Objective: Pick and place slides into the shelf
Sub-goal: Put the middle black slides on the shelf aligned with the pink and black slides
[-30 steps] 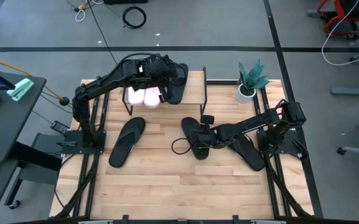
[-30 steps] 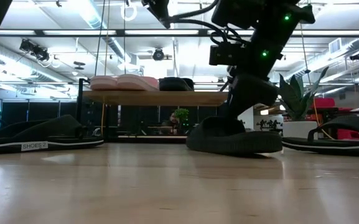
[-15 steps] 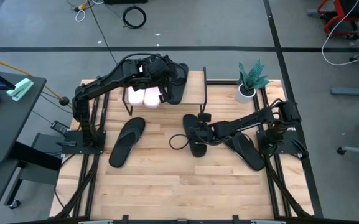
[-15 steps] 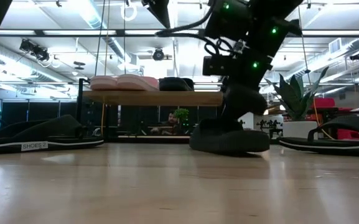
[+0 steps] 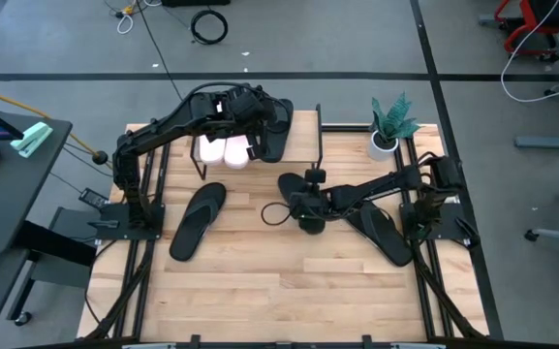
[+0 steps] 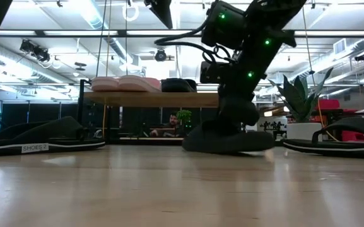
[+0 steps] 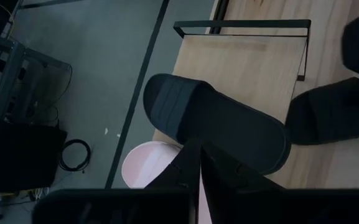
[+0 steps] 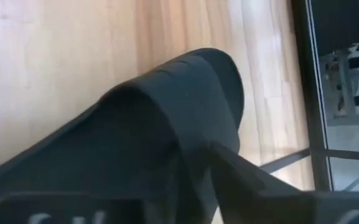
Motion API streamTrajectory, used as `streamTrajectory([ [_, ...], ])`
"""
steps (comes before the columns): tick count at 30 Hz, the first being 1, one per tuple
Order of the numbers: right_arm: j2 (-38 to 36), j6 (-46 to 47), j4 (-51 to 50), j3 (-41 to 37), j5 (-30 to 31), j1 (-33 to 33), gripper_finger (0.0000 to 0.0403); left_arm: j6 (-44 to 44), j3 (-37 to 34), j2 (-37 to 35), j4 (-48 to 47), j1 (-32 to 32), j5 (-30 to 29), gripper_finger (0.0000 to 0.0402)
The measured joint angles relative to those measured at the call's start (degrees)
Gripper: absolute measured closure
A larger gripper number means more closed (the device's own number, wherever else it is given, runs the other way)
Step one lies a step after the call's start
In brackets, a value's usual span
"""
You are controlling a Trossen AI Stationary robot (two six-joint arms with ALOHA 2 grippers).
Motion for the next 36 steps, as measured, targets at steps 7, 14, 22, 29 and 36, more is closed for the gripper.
streamTrajectory([
  [7,-0.02,-0.13,1.08,0.07,-1.33,-2.22,0.0387,0.03,0.00,0.00,-0.02,0.04,-0.01,0.0386],
  [14,-1.00,1.95,2.42,0.73,-3.03,1.26,0.0393,0.49,0.00,0.00,-0.05,0.04,-0.02,0.0376],
  [22,-8.90,12.33,-2.96,5.49,-8.21,10.35,0.0395,1.89,0.00,0.00,-0.11,0.04,-0.02,0.0389],
  [29,-16.47,16.83,-14.54,11.31,6.89,14.66,0.0395,3.56,0.06,-2.44,-0.64,-0.21,-1.74,0.0393],
  [36,-21.06,3.86,-13.43,13.07,22.06,7.40,0.0395,2.95,0.15,-7.76,1.45,-0.24,-3.72,0.0392],
])
